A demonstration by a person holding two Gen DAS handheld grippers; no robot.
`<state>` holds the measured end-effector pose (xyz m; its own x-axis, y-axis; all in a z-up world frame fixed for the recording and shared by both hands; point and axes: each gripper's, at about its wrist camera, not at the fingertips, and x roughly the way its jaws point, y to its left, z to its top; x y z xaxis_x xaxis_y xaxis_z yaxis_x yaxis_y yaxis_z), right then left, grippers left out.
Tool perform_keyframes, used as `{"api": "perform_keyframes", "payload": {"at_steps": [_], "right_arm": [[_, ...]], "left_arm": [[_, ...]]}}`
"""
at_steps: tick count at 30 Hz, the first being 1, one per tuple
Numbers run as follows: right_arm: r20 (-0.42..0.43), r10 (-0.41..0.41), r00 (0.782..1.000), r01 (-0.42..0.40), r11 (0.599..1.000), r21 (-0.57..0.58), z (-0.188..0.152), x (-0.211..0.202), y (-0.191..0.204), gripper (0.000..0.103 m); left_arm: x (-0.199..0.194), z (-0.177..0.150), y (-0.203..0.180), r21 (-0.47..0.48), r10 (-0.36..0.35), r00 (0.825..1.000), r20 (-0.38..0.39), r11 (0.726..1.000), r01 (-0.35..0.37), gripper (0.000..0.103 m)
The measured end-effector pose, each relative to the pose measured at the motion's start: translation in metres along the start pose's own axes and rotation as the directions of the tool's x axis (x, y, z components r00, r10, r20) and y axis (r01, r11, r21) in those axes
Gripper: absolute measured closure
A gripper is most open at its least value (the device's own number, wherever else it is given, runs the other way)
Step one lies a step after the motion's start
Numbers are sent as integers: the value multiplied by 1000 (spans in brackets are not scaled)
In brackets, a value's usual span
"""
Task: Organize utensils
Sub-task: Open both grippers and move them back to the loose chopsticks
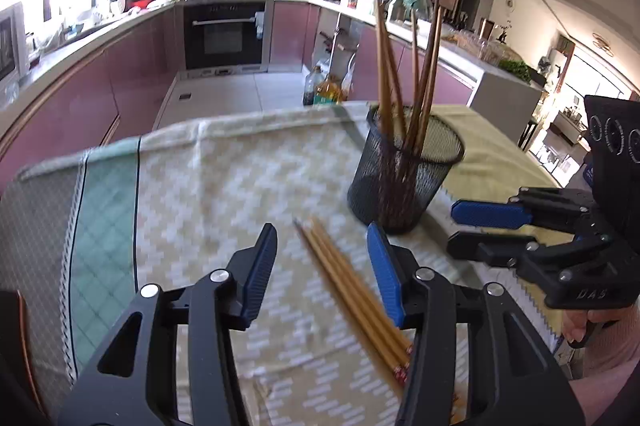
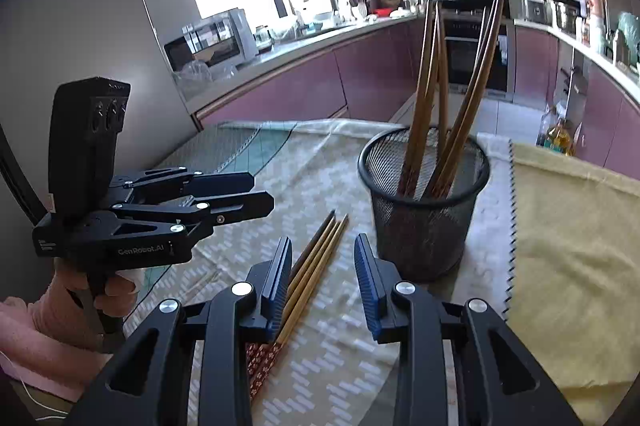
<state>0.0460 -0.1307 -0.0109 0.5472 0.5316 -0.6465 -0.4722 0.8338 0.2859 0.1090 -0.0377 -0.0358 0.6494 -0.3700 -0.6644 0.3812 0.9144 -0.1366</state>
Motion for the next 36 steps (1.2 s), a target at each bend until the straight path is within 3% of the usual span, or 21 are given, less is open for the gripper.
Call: {"api": "perform_keyframes", "payload": {"at_steps": [4, 11, 24, 36], "right_arm": [[-77, 4, 997, -1, 999, 39, -17, 26, 1, 73], [-119, -22, 993, 27, 999, 36, -30, 40, 11, 73], [-119, -104, 987, 103, 995, -20, -38, 45, 27, 73], [-130, -133, 983, 127, 991, -51, -33, 54, 31, 73]], "left_arm": [[10, -25, 6, -8, 22, 998, -55, 1000, -22, 54], [19, -48, 7, -32, 29, 994, -102, 999, -32, 54], [26, -57, -1, -20, 30, 991, -129, 999, -33, 53], [33, -56, -10, 3, 27, 990, -138, 1000, -27, 51]]}}
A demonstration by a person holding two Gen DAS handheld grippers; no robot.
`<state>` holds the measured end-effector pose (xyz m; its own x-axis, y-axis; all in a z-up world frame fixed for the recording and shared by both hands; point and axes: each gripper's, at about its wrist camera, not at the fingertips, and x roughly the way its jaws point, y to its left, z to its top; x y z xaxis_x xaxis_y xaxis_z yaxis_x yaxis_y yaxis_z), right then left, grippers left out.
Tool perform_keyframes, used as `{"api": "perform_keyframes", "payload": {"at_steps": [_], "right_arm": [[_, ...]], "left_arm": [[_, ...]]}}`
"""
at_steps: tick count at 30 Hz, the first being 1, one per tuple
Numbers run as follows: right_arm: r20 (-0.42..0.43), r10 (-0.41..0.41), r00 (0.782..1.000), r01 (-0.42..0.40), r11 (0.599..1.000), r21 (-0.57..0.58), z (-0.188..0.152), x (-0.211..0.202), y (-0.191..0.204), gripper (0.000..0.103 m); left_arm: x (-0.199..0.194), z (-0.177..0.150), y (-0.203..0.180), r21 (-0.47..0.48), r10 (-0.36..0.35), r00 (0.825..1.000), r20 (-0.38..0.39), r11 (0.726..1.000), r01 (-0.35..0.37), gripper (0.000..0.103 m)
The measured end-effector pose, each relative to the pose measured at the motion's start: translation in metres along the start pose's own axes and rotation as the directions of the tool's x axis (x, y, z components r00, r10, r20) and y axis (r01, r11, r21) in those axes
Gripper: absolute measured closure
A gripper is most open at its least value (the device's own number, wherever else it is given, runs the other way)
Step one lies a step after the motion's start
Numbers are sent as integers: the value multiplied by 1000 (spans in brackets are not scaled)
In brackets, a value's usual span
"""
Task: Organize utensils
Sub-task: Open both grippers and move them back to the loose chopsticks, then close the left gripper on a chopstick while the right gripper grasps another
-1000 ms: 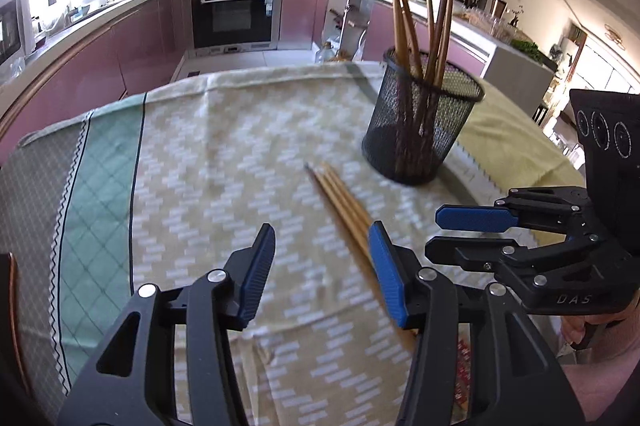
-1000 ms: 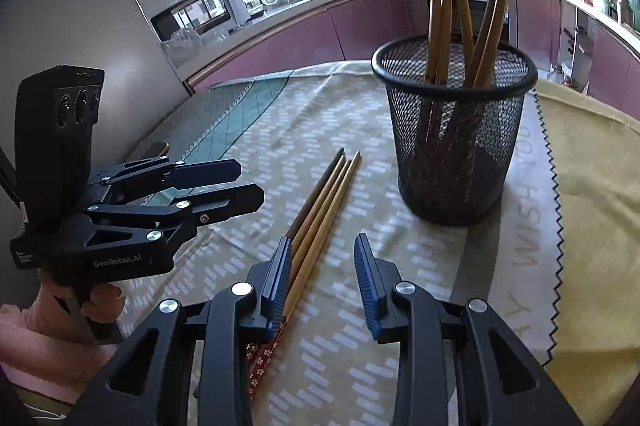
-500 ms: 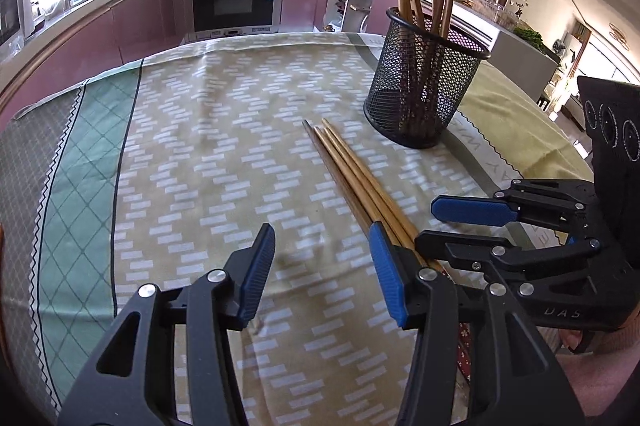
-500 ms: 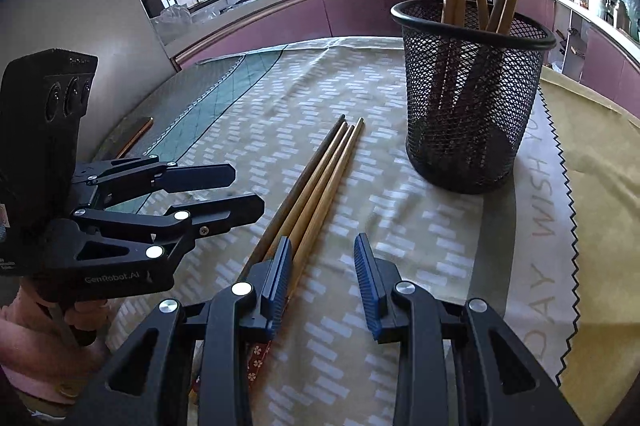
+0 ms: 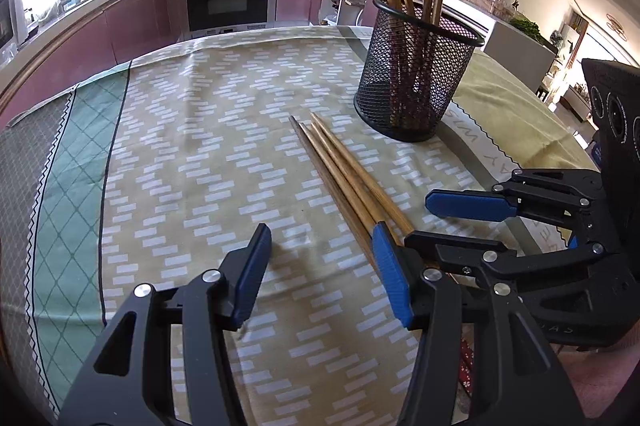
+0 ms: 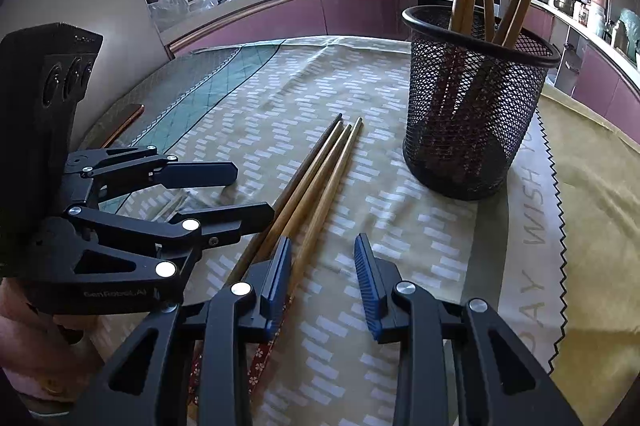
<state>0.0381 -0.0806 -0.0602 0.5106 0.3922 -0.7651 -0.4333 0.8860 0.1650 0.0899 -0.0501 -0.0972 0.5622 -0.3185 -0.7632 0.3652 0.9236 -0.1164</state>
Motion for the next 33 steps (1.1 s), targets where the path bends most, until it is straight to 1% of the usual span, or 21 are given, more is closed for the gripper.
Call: {"api": "perform_keyframes", "payload": {"at_steps": [9, 12, 14, 17, 21, 24, 25, 27, 30, 32, 33], "right_arm": [[2, 11, 1000, -11, 1000, 13, 0, 1, -4, 75], [0, 13, 1000, -13, 1000, 14, -1, 0, -6, 75], [-2, 13, 1000, -13, 1000, 17, -2, -1, -7, 76], [-4, 9, 1000, -9, 1000, 18, -2, -3, -8, 77], [-6, 2, 1000, -2, 1000, 12, 0, -2, -8, 77], [-7, -7, 1000, 7, 1000, 7, 3, 1, -7, 77], [-7, -11, 1000, 11, 1000, 5, 3, 2, -6, 77], [-5, -15, 1000, 15, 1000, 1, 4, 3, -6, 77], [-2, -18, 1000, 18, 1000, 5, 7, 6, -6, 77], [1, -20, 1000, 20, 1000, 10, 8, 7, -7, 78], [2, -19, 1000, 19, 1000, 17, 9, 8, -7, 80]], "left_arm": [[3, 2, -2, 9, 7, 1000, -10, 1000, -7, 51], [3, 3, -1, 8, -2, 1000, -14, 1000, 2, 57], [3, 3, -1, 12, -5, 1000, -17, 1000, 5, 64], [1, 1, -1, 19, -13, 1000, -21, 1000, 13, 71], [0, 1, 0, 24, -10, 1000, -28, 1000, 11, 72], [2, 2, 1, 23, -7, 999, -33, 1000, 7, 68], [2, 3, 1, 24, 1, 999, -34, 1000, 0, 65], [5, 4, -1, 33, 23, 999, -31, 999, -22, 64], [8, 7, -3, 40, 41, 999, -28, 998, -40, 67], [10, 9, -4, 41, 54, 998, -26, 998, -53, 73], [10, 10, -3, 37, 56, 998, -25, 998, -55, 76]]}}
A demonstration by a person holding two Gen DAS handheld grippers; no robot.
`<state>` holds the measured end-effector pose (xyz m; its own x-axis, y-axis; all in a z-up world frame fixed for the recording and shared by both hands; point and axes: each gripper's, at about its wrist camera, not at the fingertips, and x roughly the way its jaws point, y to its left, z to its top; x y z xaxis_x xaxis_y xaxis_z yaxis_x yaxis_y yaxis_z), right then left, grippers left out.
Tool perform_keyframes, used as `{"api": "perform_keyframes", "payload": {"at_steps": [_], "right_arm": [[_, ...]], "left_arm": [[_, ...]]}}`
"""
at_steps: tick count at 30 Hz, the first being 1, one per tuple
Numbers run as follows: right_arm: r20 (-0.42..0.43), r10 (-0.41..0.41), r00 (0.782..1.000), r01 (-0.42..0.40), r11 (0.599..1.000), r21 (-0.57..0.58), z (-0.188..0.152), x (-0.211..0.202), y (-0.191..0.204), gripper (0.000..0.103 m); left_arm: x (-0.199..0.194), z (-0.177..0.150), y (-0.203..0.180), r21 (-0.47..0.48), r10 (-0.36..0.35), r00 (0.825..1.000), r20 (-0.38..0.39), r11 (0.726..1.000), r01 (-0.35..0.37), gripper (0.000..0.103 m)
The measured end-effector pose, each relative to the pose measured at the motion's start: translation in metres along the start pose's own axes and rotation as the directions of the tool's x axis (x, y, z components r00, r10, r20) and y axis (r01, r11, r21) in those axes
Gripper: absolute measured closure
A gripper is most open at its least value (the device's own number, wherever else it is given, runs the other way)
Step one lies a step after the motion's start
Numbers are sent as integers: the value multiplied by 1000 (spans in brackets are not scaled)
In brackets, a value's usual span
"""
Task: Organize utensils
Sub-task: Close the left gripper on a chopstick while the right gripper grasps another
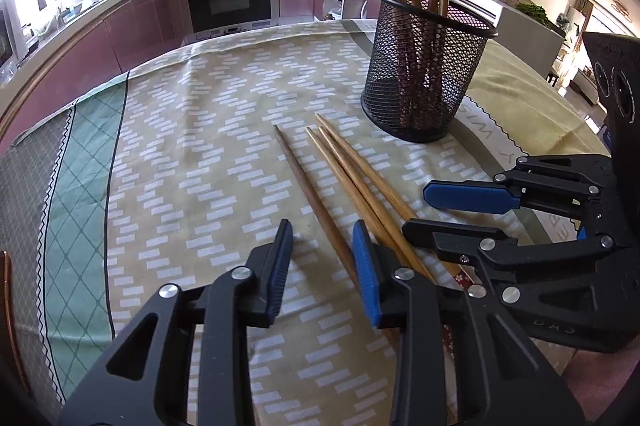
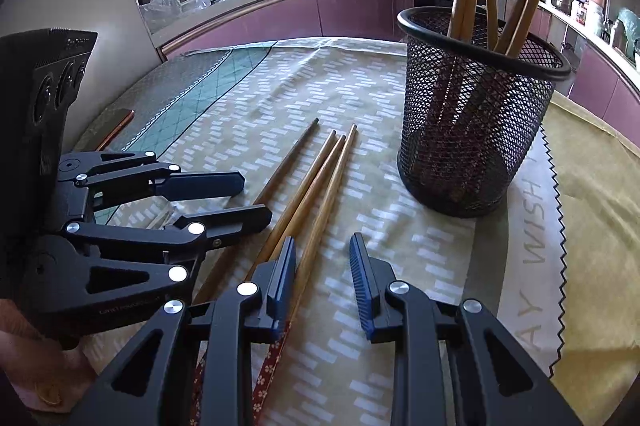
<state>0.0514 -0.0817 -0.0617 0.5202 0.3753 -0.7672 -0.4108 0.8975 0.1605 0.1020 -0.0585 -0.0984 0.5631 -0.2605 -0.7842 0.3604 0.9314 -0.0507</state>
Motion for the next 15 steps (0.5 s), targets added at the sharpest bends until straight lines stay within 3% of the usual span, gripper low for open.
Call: {"api": "perform_keyframes", "payload": {"at_steps": [5, 15], "right_arm": [[3, 29, 1000, -29, 998, 49, 0, 0, -10, 91], [29, 92, 995, -95, 989, 114, -8, -13, -26, 97]], "left_arm": [[-1, 0, 4, -34, -23, 1000, 8, 999, 23, 90], [-9, -6, 10, -70, -20, 999, 28, 997, 22, 94]]}}
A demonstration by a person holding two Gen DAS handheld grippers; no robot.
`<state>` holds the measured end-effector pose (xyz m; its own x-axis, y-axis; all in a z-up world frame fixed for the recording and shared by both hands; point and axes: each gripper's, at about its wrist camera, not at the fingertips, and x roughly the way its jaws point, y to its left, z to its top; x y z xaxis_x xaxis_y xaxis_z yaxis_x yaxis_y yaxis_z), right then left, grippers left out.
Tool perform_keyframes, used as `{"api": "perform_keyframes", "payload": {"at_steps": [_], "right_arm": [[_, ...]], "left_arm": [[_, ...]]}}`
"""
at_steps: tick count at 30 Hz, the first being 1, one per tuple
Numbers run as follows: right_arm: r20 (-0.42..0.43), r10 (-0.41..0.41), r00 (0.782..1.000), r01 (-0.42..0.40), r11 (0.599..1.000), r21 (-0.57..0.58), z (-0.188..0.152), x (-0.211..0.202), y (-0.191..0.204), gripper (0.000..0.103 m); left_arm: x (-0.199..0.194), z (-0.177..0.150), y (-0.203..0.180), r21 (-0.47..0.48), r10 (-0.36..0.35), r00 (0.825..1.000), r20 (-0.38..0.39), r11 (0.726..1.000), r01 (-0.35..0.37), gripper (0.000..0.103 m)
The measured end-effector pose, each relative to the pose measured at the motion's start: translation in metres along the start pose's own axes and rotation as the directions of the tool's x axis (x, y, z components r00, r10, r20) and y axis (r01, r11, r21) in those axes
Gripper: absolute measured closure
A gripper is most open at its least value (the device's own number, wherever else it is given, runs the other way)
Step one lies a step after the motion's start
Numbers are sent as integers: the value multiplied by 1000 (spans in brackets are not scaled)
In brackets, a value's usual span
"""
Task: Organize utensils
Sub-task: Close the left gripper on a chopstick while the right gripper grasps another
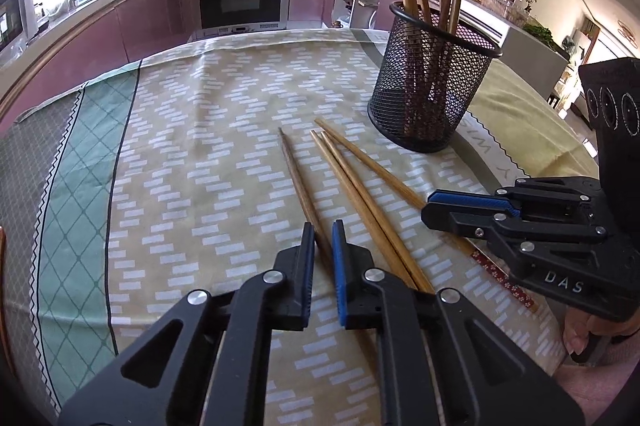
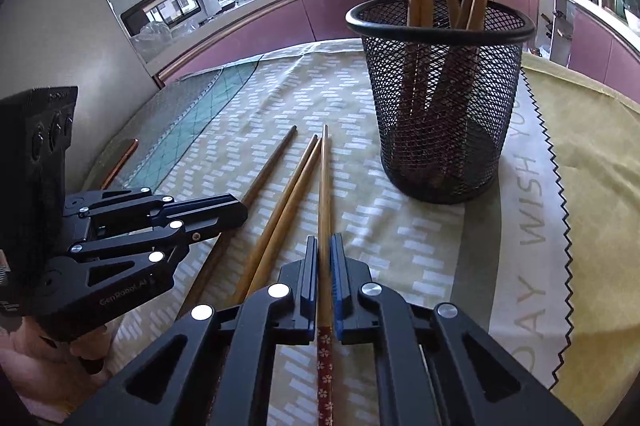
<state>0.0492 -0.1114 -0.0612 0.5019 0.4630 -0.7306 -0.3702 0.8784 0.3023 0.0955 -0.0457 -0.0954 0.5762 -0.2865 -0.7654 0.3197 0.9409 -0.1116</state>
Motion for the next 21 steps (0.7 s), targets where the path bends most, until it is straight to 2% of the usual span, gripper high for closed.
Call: {"api": "perform_keyframes", "payload": {"at_steps": [4, 5, 9, 13, 16, 21], "right_arm": [[11, 24, 1000, -24, 1000, -10, -3, -7, 0, 97], [11, 34, 999, -34, 999, -11, -4, -8, 0, 97], [3, 55, 998, -55, 998, -33, -4, -8, 5, 97], [-15, 57, 998, -57, 997, -46, -5, -4, 8, 97], [-29, 51, 998, -52, 997, -52, -4, 2, 12, 97], [-34, 36, 999, -38, 998, -59, -2, 4, 15, 97]], "left_arm": [[-4, -2, 1, -1, -19, 1000, 0, 1000, 19, 97], [-5, -3, 0, 0, -25, 1000, 0, 1000, 25, 102], [-10, -5, -3, 15, -58, 998, 5, 998, 58, 102], [-10, -8, -5, 28, -53, 999, 2, 998, 53, 101], [-9, -9, -5, 40, -15, 1000, 6, 999, 14, 81], [0, -9, -5, 55, 0, 1000, -13, 998, 0, 80]]}}
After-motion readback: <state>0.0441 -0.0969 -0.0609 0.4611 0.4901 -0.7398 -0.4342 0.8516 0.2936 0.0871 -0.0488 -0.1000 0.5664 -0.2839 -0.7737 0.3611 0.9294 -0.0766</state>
